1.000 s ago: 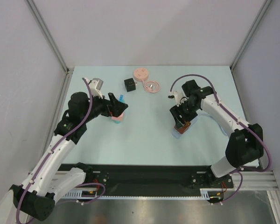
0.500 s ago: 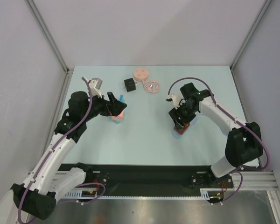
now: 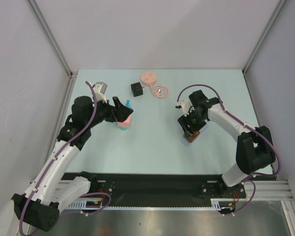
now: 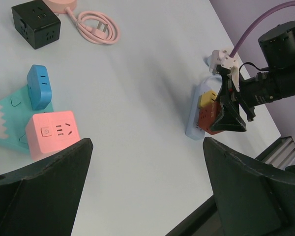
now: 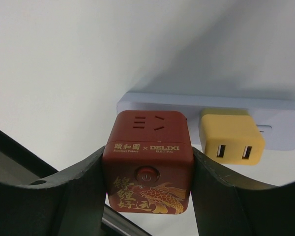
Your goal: Insert the plug
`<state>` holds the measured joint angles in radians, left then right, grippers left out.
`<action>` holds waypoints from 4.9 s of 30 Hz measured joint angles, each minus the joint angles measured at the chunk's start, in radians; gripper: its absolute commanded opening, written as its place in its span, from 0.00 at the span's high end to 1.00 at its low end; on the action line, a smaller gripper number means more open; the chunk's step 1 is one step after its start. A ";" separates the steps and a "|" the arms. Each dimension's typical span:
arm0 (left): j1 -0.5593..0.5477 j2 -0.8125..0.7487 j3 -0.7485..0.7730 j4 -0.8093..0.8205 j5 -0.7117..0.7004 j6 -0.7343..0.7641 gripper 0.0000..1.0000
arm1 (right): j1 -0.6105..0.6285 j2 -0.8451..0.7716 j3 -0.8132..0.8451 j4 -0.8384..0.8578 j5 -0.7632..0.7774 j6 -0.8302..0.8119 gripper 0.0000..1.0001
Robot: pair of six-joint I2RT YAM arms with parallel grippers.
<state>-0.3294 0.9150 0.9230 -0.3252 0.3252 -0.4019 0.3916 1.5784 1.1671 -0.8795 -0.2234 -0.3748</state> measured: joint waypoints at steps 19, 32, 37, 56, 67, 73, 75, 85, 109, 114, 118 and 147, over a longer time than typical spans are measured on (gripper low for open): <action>0.013 0.014 -0.001 0.000 0.010 -0.008 0.00 | 0.029 -0.033 -0.041 0.064 0.034 0.000 1.00; 0.014 0.014 -0.001 0.000 0.018 -0.008 0.00 | 0.038 -0.053 -0.046 0.052 0.039 0.001 1.00; 0.014 0.014 -0.001 0.000 0.018 -0.009 0.00 | 0.038 -0.064 -0.048 0.041 0.030 0.003 1.00; 0.015 0.014 -0.002 0.000 0.018 -0.008 0.00 | 0.034 -0.097 -0.113 0.122 0.016 -0.003 1.00; 0.015 0.019 -0.005 0.000 0.021 -0.011 0.00 | 0.034 -0.095 -0.148 0.166 0.017 0.007 1.00; 0.016 0.030 -0.010 0.000 0.027 -0.017 0.00 | 0.038 -0.096 -0.198 0.254 0.017 0.035 1.00; 0.016 0.030 -0.011 0.000 0.027 -0.017 0.00 | 0.042 -0.101 -0.213 0.280 0.018 0.041 1.00; 0.016 0.039 -0.011 0.000 0.028 -0.018 0.00 | 0.054 -0.134 -0.270 0.377 0.035 0.066 0.94; 0.016 0.047 -0.011 0.000 0.027 -0.017 0.00 | 0.077 -0.333 -0.292 0.284 0.111 0.101 0.17; 0.016 0.046 -0.011 0.000 0.028 -0.017 0.00 | 0.078 -0.374 -0.245 0.235 0.140 0.118 0.30; 0.016 0.047 -0.011 0.000 0.028 -0.017 0.00 | 0.078 -0.412 -0.216 0.220 0.159 0.132 0.69; 0.016 0.046 -0.011 0.000 0.026 -0.017 0.00 | 0.119 -0.243 0.044 0.074 0.308 0.626 1.00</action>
<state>-0.3130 0.9611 0.9115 -0.3252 0.3508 -0.4191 0.5110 1.3350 1.2114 -0.8055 0.0849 0.2512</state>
